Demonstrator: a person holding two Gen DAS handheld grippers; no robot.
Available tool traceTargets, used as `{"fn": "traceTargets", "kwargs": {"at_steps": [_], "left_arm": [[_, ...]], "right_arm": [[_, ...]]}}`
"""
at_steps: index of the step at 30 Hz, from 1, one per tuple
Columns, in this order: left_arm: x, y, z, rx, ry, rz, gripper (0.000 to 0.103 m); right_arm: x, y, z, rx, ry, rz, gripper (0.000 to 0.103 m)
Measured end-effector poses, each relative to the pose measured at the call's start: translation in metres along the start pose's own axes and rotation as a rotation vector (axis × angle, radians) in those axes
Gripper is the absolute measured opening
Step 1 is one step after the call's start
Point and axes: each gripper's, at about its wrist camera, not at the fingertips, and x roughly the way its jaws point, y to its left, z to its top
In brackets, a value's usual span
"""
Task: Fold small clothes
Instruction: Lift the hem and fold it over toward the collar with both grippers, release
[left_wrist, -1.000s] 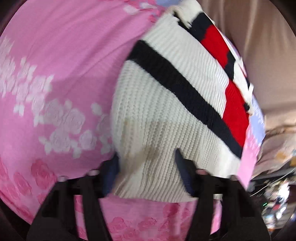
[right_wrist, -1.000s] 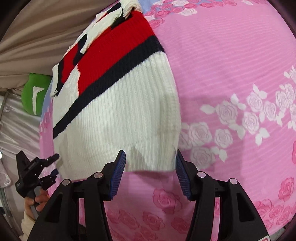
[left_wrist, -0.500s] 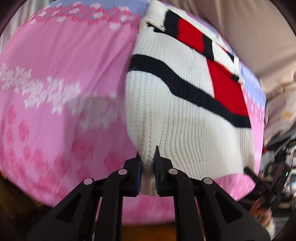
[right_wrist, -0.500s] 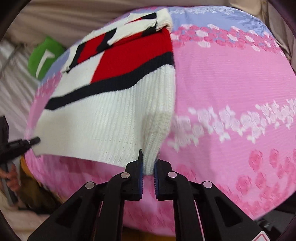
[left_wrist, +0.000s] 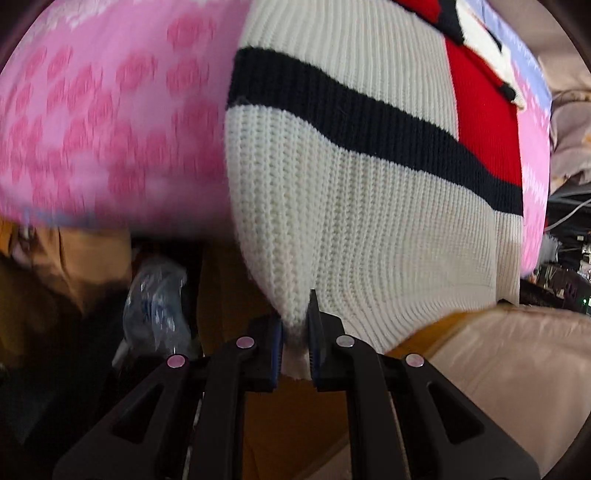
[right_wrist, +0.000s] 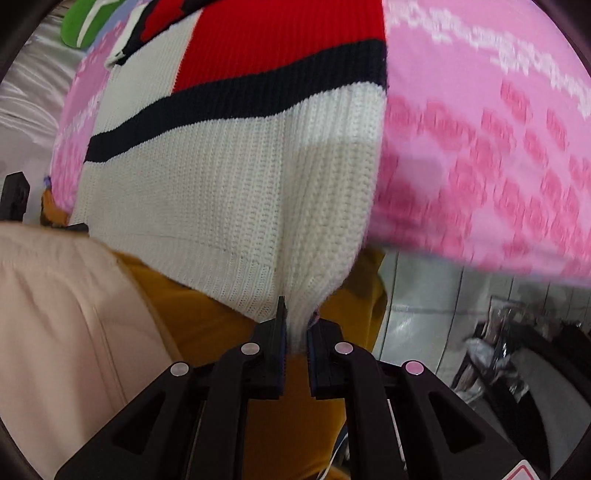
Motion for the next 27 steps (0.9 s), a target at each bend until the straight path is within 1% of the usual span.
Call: {"fn": "traceTargets", "kwargs": {"at_steps": [2, 4, 6, 8, 9, 10, 11, 13, 14, 16, 17, 18, 19, 21, 23, 24, 25, 26, 27], "left_arm": [[-0.001, 0.000, -0.005, -0.004, 0.022, 0.007, 0.010], [-0.009, 0.001, -0.005, 0.005, 0.018, 0.011, 0.010], [-0.030, -0.006, 0.017, 0.005, -0.048, 0.000, 0.010], [-0.063, -0.013, 0.057, -0.009, -0.167, -0.045, 0.010], [-0.073, -0.019, 0.075, -0.004, -0.209, -0.063, 0.010], [-0.085, -0.027, 0.097, 0.010, -0.264, -0.079, 0.010], [-0.101, -0.036, 0.122, 0.033, -0.341, -0.087, 0.010], [-0.121, -0.051, 0.165, 0.060, -0.444, -0.099, 0.010], [-0.130, -0.058, 0.190, 0.070, -0.503, -0.095, 0.010], [-0.138, -0.072, 0.230, 0.071, -0.584, -0.086, 0.010], [-0.139, -0.075, 0.249, 0.052, -0.606, -0.088, 0.010], [-0.137, -0.077, 0.267, 0.039, -0.617, -0.096, 0.010], [-0.131, -0.077, 0.275, 0.030, -0.625, -0.090, 0.010], [-0.116, -0.081, 0.304, 0.002, -0.628, -0.079, 0.010], [-0.104, -0.083, 0.319, -0.005, -0.629, -0.043, 0.010], [-0.098, -0.085, 0.327, -0.011, -0.622, -0.030, 0.010], [-0.094, -0.087, 0.329, -0.018, -0.617, -0.020, 0.010], [-0.087, -0.082, 0.334, -0.034, -0.609, -0.018, 0.011], [-0.083, -0.080, 0.337, -0.048, -0.602, -0.022, 0.011]], "right_arm": [[0.003, -0.002, -0.007, 0.022, 0.044, 0.027, 0.008], [0.000, -0.002, -0.003, 0.017, 0.053, 0.036, 0.008], [-0.021, -0.001, 0.018, 0.009, -0.008, 0.052, 0.007], [-0.055, -0.007, 0.059, 0.004, -0.149, 0.055, 0.007], [-0.067, -0.009, 0.075, 0.002, -0.203, 0.055, 0.007], [-0.086, -0.010, 0.102, -0.004, -0.298, 0.047, 0.007], [-0.098, -0.013, 0.120, -0.010, -0.361, 0.042, 0.007], [-0.117, -0.013, 0.159, -0.022, -0.487, 0.018, 0.007], [-0.127, -0.014, 0.184, -0.015, -0.559, 0.010, 0.007], [-0.135, -0.019, 0.214, 0.016, -0.632, 0.015, 0.007], [-0.137, -0.022, 0.233, 0.036, -0.668, 0.021, 0.007], [-0.137, -0.024, 0.248, 0.047, -0.688, 0.010, 0.007], [-0.134, -0.025, 0.263, 0.061, -0.705, -0.001, 0.007], [-0.127, -0.025, 0.293, 0.102, -0.720, -0.012, 0.007], [-0.121, -0.032, 0.319, 0.136, -0.724, -0.012, 0.007], [-0.117, -0.032, 0.327, 0.152, -0.725, -0.008, 0.007], [-0.114, -0.035, 0.333, 0.167, -0.723, -0.002, 0.007], [-0.110, -0.039, 0.341, 0.188, -0.720, 0.006, 0.007], [-0.105, -0.041, 0.342, 0.201, -0.716, 0.014, 0.007]]}}
